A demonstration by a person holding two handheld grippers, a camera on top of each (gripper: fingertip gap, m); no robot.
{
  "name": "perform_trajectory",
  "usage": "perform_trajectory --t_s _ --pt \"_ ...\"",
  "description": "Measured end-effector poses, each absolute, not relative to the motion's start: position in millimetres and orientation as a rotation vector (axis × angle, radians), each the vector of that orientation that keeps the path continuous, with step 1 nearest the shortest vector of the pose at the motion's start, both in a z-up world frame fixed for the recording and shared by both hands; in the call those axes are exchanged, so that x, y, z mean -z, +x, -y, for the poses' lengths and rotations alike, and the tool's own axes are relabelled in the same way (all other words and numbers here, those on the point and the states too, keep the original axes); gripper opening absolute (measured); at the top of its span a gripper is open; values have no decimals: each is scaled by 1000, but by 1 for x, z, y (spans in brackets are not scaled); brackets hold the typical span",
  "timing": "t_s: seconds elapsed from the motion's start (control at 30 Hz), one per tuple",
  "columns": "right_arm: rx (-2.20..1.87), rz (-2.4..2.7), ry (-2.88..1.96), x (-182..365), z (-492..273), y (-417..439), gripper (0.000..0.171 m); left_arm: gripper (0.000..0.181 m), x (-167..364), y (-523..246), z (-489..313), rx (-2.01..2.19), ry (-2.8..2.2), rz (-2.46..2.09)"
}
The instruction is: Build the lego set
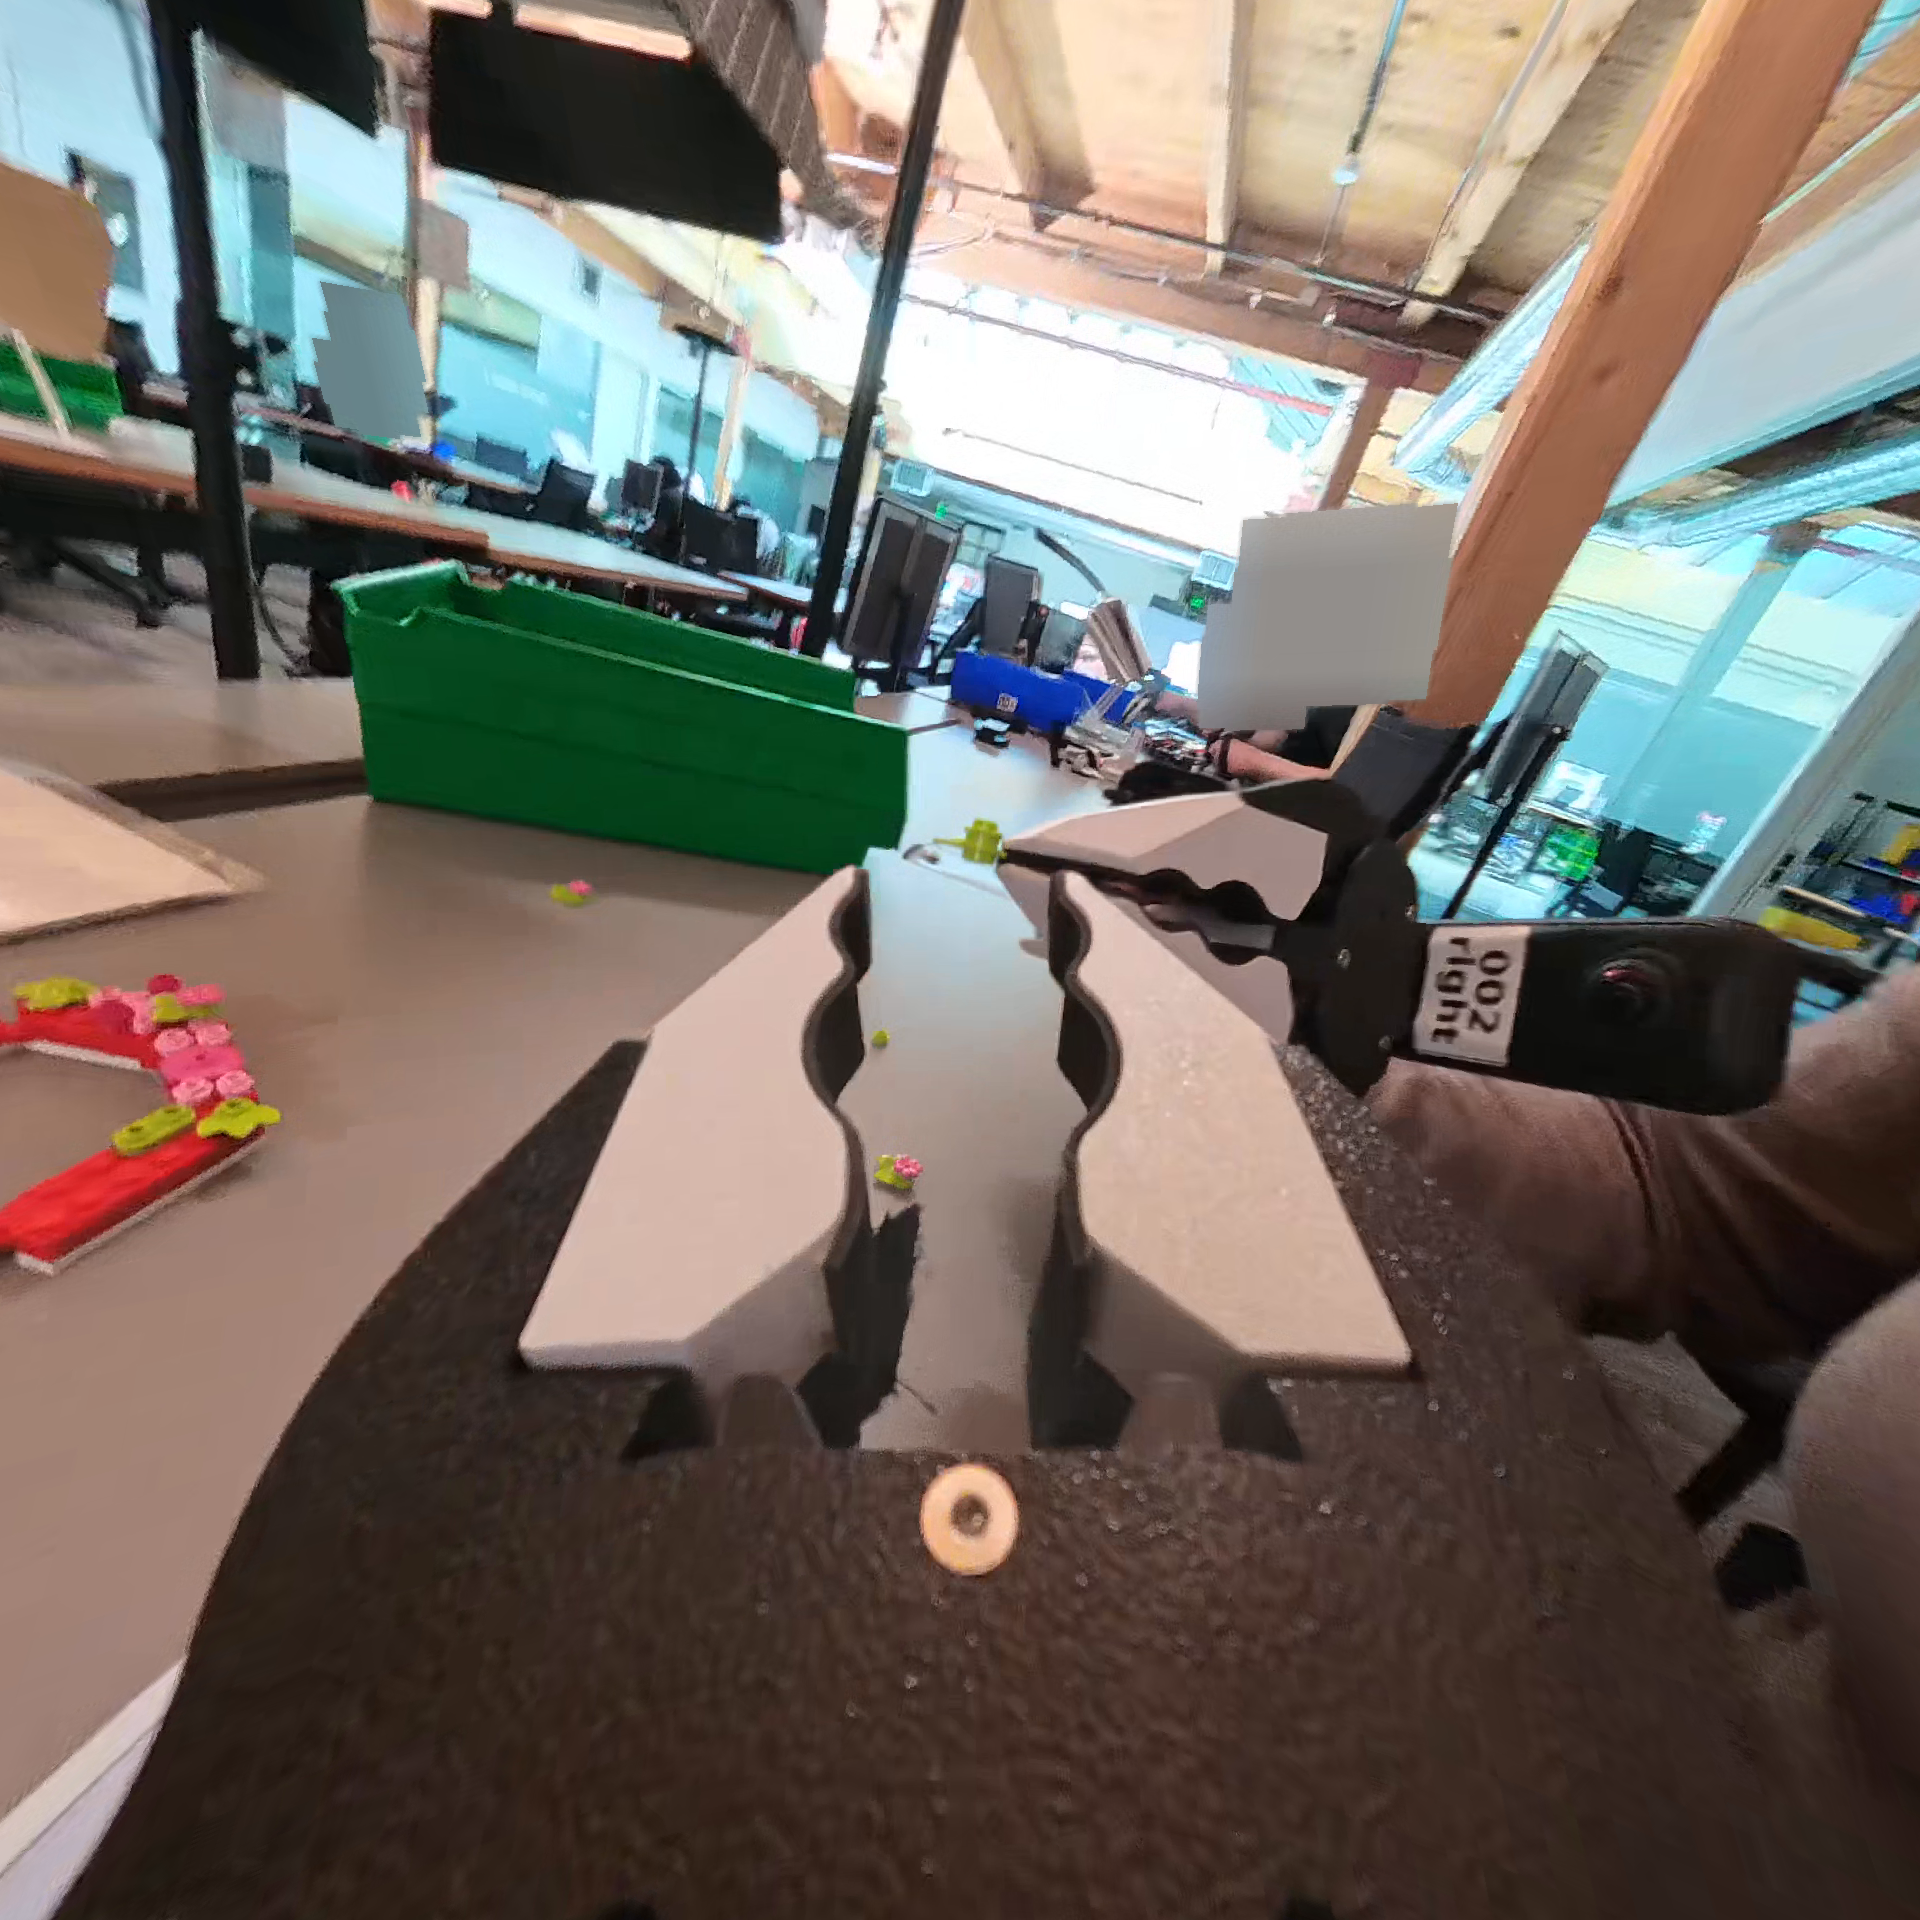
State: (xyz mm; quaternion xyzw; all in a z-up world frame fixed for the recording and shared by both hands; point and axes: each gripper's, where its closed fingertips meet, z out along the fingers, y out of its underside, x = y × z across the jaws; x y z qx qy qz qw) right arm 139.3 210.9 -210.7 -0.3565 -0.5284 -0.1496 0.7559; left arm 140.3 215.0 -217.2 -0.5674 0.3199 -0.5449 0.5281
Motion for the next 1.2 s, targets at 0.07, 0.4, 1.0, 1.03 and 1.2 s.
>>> perform_trajectory --t_s 0.07,0.4,1.0,1.03,1.2 --pt "322 1165 -730 213 -203 134 0 32 216 138 -208 1311 -1315 -803" --pt "-723 981 -1024 208 -176 132 0 30 216 138 -182 1172 -1152 -1018" --pt "-992 1002 -1020 211 -170 136 0 7 220 144 -174 1162 -1097 -1048" --pt "-985 1005 -1018 211 -170 136 0 2 220 144 -175 1162 -1100 -1054" --pt "-964 1041 -980 208 -165 139 0 0 219 146 -167 1083 -1043 -1126"
